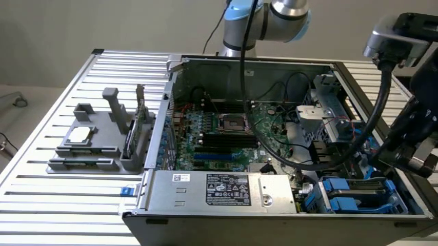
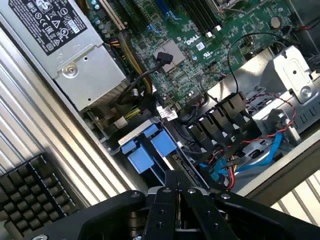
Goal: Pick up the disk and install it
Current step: 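Insert the first disk wire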
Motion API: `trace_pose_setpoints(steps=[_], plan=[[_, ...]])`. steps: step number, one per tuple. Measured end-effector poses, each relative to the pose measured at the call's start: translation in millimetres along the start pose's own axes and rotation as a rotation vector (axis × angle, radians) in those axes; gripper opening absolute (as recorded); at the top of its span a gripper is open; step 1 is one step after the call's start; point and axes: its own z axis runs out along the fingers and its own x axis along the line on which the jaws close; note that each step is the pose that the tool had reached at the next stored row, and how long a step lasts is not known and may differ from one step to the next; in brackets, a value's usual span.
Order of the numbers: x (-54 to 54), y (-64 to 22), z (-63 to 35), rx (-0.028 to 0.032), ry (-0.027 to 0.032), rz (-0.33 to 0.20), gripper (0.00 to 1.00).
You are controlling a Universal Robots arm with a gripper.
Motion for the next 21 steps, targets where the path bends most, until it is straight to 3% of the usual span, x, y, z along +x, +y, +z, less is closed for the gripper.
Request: trace_pose_setpoints(steps=[21], plan=[[0.0,0.0,0.2,0.0394,-0.0029,0.387,0.11]])
